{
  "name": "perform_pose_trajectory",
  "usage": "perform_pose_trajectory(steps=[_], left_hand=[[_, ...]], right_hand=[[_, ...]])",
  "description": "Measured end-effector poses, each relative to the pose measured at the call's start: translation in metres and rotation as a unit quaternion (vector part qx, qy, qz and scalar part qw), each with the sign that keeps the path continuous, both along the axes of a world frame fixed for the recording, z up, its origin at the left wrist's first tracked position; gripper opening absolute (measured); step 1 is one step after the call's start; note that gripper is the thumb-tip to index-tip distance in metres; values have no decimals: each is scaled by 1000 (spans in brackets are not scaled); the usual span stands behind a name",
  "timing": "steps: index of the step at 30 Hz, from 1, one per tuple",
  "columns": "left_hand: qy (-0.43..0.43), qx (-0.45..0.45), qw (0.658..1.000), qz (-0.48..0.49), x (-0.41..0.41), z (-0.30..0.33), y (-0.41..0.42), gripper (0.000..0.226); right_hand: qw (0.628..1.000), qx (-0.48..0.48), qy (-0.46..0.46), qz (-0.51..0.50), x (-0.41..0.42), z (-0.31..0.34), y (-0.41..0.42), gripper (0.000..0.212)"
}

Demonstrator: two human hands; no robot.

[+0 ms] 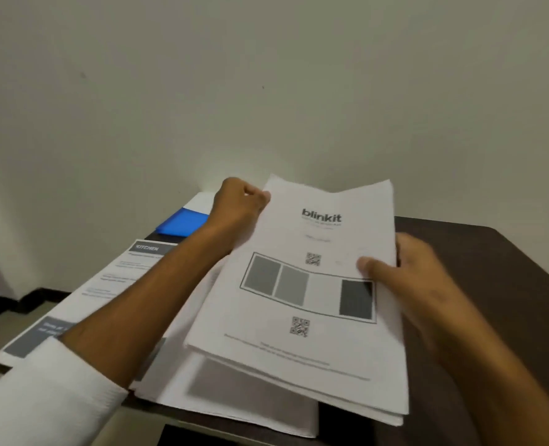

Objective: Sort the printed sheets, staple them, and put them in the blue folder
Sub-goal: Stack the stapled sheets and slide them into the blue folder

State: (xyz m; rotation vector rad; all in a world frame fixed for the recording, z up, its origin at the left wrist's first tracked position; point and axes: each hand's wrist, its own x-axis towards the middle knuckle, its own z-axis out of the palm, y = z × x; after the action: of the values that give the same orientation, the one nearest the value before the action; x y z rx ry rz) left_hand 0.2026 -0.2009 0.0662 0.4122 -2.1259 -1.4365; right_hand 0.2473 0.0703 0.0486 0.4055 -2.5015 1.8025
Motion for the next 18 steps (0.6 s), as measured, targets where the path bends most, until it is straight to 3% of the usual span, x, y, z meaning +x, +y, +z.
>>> perform_pose_trajectory(steps=[4, 7, 9, 13, 18], left_hand=[[-106, -101, 987, 66, 35, -41, -48, 30], [-192, -196, 958, 80, 53, -71, -68, 38], [-238, -232, 939, 89, 64, -83, -71, 30], [-262, -273, 921, 97, 78, -90, -63, 27], [-268, -264, 922, 92, 75, -94, -51, 36]], right_hand=[[996, 72, -55, -6, -2, -52, -53, 30], [984, 171, -32, -34, 5, -72, -78, 31], [970, 238, -6, -48, 10, -77, -82, 41], [951, 299, 46, -72, 17, -83, -74, 46], [951, 302, 9, -68, 20, -83, -74, 41]])
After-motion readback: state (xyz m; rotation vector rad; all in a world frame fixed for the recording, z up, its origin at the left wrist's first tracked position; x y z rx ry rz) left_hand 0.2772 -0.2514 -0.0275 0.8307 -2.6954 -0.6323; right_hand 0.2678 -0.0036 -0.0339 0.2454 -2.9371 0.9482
